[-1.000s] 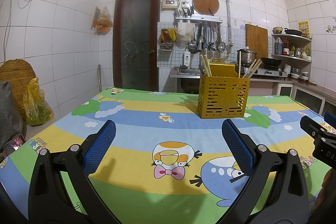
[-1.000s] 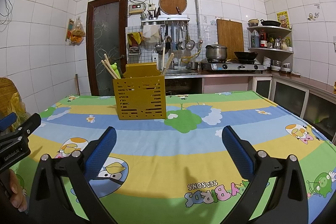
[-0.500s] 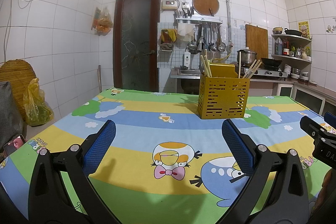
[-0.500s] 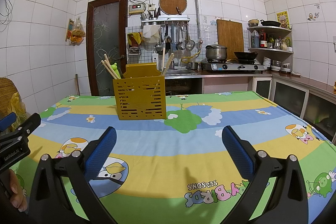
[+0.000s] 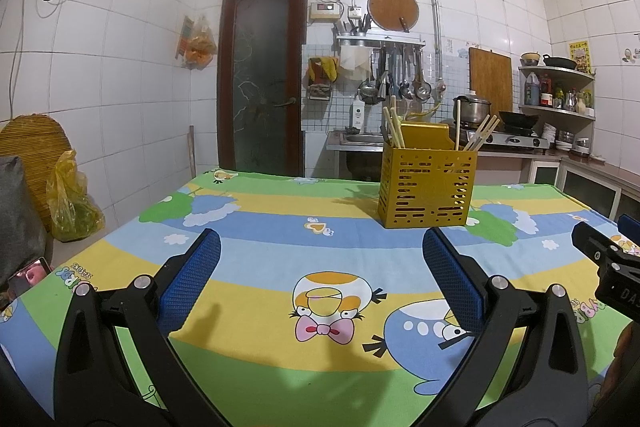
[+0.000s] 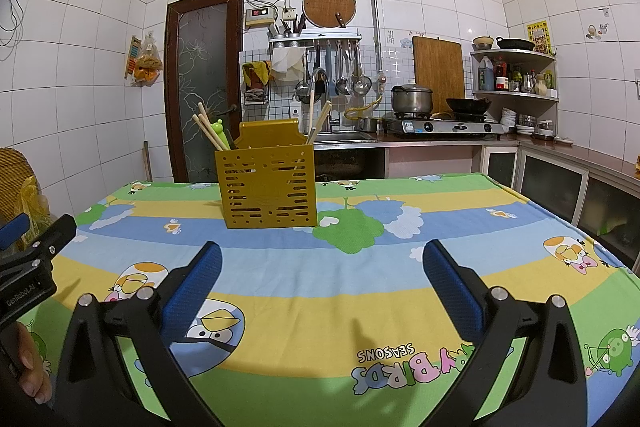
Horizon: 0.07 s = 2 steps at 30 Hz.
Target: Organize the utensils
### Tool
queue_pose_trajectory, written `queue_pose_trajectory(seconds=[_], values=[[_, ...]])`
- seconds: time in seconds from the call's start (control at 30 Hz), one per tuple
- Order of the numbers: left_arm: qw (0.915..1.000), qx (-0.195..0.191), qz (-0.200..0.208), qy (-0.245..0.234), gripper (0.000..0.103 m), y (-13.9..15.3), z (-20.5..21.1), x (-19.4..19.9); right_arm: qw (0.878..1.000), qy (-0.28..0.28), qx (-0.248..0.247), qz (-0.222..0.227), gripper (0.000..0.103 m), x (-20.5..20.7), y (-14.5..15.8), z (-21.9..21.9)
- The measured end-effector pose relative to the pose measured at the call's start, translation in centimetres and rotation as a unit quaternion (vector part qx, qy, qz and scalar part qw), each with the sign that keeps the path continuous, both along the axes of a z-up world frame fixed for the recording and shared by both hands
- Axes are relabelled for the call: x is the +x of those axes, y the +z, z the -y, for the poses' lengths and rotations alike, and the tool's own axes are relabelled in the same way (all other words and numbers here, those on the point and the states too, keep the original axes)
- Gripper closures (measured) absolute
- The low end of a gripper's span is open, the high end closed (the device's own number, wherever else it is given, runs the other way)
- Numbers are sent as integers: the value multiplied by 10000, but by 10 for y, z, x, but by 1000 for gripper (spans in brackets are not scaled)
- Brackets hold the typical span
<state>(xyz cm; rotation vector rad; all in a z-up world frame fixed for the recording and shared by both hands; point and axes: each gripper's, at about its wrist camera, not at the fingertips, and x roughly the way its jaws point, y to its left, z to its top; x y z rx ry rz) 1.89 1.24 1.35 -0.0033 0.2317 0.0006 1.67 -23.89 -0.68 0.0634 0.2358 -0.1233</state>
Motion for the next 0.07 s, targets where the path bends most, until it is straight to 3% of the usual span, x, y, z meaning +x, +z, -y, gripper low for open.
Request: queue_pose_trajectory(seconds=[0.07], values=[[10000,-2,0,1,5,0,0,0,10000,0,3,-1,5,0,0,0]])
